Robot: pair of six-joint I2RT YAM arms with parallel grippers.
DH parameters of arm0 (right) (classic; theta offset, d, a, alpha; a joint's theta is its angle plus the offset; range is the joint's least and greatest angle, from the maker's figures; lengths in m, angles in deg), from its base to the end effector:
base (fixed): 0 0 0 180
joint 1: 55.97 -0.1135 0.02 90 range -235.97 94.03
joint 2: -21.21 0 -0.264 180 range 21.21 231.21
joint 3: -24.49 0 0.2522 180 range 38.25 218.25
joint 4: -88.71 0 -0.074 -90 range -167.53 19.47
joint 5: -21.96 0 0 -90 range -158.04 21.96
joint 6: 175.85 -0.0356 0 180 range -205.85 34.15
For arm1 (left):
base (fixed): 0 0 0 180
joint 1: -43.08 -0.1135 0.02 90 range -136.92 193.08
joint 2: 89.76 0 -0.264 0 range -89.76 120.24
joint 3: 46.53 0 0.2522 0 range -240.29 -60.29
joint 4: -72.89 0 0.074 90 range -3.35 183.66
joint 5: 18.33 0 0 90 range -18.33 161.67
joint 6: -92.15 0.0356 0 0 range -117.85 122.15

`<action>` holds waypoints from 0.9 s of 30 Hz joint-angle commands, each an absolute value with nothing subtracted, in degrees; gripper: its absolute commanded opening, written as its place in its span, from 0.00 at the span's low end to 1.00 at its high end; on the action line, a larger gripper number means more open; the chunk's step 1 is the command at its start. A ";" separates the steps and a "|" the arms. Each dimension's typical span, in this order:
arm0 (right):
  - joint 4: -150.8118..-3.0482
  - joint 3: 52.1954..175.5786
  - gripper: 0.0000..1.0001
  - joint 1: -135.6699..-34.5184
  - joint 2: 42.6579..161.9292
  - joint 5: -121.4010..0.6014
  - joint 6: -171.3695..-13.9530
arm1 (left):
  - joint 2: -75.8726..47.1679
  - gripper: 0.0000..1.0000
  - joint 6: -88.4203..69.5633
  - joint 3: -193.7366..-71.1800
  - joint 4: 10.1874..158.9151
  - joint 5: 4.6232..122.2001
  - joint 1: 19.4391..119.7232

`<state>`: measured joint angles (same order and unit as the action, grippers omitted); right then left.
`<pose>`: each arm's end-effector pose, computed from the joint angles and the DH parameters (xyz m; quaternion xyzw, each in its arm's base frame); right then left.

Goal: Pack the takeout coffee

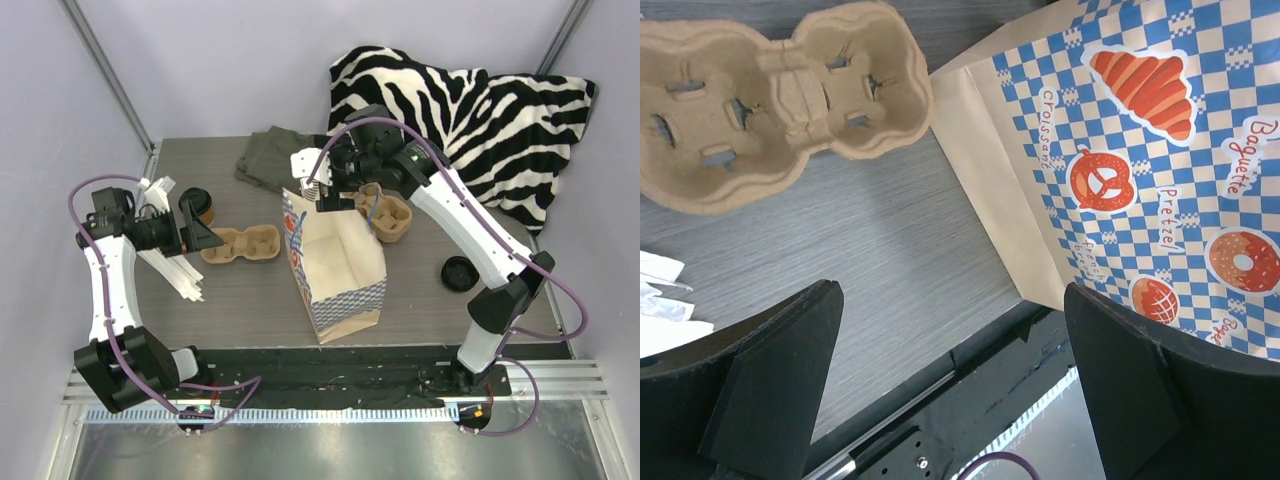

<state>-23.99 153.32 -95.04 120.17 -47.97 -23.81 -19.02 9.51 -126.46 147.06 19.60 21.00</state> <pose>0.2758 0.2396 0.4346 -0.7308 0.5013 0.0663 0.4584 0.2167 0.0576 0.3161 -0.0181 0.8821 -0.3650 0.2971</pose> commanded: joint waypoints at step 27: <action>-21.01 157.96 0.63 -97.28 128.61 -47.38 -10.79 | -17.69 0.96 6.11 -128.31 145.80 25.79 21.20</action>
